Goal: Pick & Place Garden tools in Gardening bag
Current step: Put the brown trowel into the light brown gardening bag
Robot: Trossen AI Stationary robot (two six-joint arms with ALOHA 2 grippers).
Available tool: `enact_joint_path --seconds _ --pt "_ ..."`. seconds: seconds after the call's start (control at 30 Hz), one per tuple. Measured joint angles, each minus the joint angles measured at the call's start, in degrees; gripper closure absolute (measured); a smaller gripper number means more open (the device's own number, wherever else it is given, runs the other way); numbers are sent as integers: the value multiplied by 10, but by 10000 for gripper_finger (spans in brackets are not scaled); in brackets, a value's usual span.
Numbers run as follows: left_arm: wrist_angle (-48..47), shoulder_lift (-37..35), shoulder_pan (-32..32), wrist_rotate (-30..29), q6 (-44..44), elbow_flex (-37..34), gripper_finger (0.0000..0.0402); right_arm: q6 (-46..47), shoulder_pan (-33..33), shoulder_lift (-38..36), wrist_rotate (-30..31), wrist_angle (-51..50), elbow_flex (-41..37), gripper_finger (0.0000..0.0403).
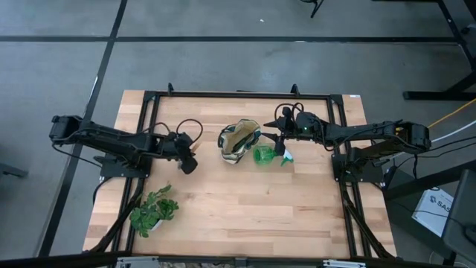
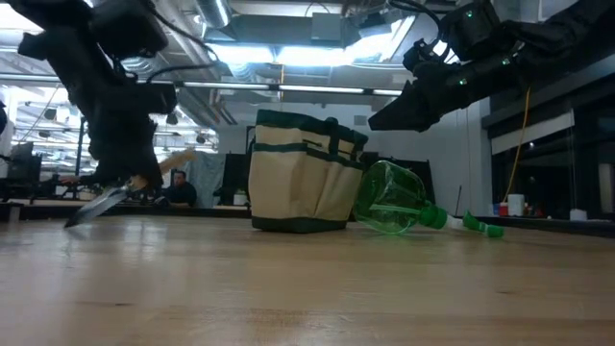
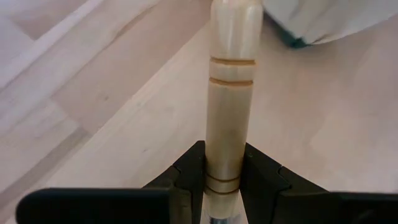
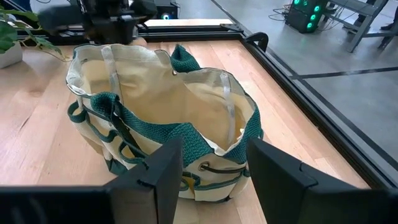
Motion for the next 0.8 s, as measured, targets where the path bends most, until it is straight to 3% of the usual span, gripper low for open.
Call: enact_joint_path --seconds 0.2,0.43,0.8 --pt "-2 71 44 -1 4 0 327 0 0 0 0 0 0 222" --pt "3 128 87 50 6 0 327 0 0 0 0 0 0 222" --pt "18 140 91 40 14 1 309 0 0 0 0 -8 0 222"
